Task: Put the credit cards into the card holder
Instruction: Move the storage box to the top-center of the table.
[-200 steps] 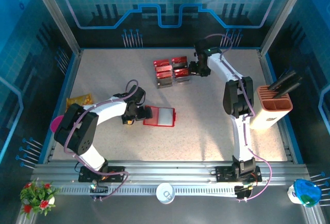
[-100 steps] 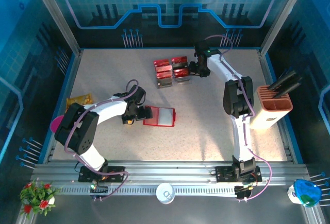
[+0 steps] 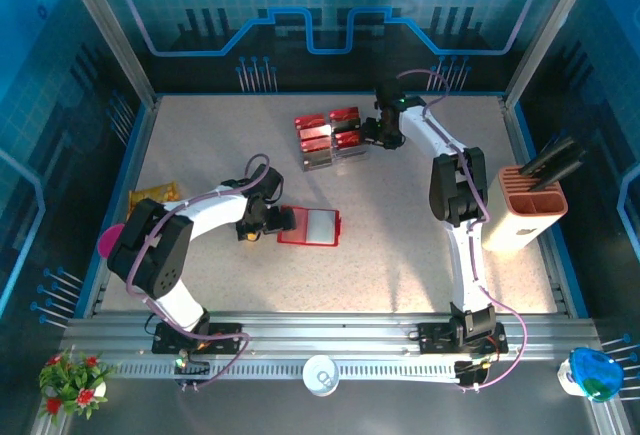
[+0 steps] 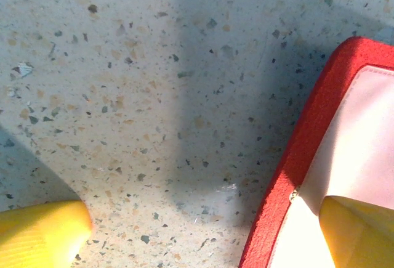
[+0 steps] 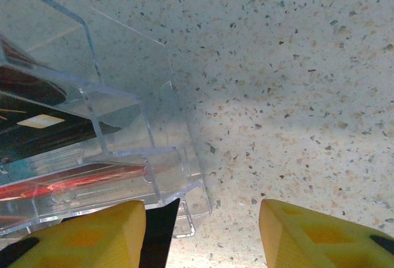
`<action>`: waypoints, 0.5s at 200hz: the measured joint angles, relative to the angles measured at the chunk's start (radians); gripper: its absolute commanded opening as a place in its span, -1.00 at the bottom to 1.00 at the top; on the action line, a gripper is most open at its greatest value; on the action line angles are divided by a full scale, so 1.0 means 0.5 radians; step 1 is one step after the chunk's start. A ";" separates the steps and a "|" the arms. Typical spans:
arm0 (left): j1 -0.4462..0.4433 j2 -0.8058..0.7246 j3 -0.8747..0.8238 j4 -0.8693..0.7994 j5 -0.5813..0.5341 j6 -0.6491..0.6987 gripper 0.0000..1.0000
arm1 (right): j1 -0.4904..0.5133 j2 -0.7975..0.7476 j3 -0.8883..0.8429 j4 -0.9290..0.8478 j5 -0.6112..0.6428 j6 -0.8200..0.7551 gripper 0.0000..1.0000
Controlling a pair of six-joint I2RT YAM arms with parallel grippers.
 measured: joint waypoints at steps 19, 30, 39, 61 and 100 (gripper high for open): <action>0.000 0.002 0.001 -0.005 0.001 0.013 0.98 | 0.000 -0.002 -0.021 0.026 -0.004 0.005 0.04; 0.000 0.005 0.006 -0.010 0.001 0.014 0.99 | 0.000 -0.016 -0.054 0.054 -0.007 0.008 0.04; 0.000 0.010 0.011 -0.014 0.001 0.014 0.99 | -0.001 -0.038 -0.095 0.085 -0.006 0.012 0.04; 0.000 0.011 0.014 -0.020 0.002 0.014 0.99 | -0.004 -0.112 -0.236 0.182 -0.001 0.027 0.04; 0.000 0.006 0.023 -0.029 0.018 0.013 0.99 | -0.008 -0.298 -0.546 0.222 0.008 0.044 0.04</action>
